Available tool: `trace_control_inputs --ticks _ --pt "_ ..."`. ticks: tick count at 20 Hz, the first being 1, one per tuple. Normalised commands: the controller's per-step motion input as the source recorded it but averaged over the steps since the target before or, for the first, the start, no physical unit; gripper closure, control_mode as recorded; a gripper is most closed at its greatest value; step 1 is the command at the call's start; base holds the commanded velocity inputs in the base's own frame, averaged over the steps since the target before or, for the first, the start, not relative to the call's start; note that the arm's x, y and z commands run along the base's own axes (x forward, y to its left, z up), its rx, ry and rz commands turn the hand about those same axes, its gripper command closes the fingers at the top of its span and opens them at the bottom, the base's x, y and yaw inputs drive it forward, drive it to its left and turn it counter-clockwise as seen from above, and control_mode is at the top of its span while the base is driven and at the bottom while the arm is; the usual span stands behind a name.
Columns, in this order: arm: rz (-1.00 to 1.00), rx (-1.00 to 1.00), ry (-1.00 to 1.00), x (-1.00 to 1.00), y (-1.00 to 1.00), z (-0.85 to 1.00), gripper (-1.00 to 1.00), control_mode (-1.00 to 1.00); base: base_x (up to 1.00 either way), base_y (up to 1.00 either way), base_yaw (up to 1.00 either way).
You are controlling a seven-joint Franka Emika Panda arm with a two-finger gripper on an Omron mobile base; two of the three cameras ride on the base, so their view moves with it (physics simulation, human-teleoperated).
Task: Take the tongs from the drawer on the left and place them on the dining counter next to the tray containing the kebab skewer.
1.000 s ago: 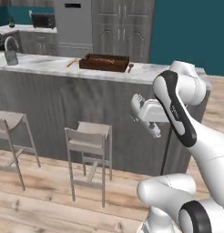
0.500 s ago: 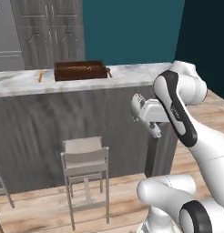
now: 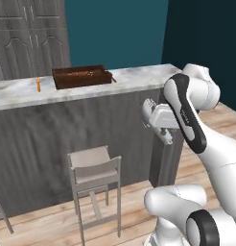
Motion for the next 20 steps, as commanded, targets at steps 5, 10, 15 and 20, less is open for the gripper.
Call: trace_control_inputs --ticks 5,10,15,20 --pt "0.00 0.00 0.00 0.00 0.00 0.00 1.00 1.00 0.46 -0.64 0.09" --pt "0.00 0.00 0.00 0.00 0.00 0.00 1.00 1.00 0.47 -0.66 0.07" --pt "0.00 0.00 0.00 0.00 0.00 0.00 1.00 1.00 0.61 -0.27 0.00" --pt "0.00 0.00 0.00 0.00 0.00 0.00 1.00 1.00 0.57 0.36 -0.08"
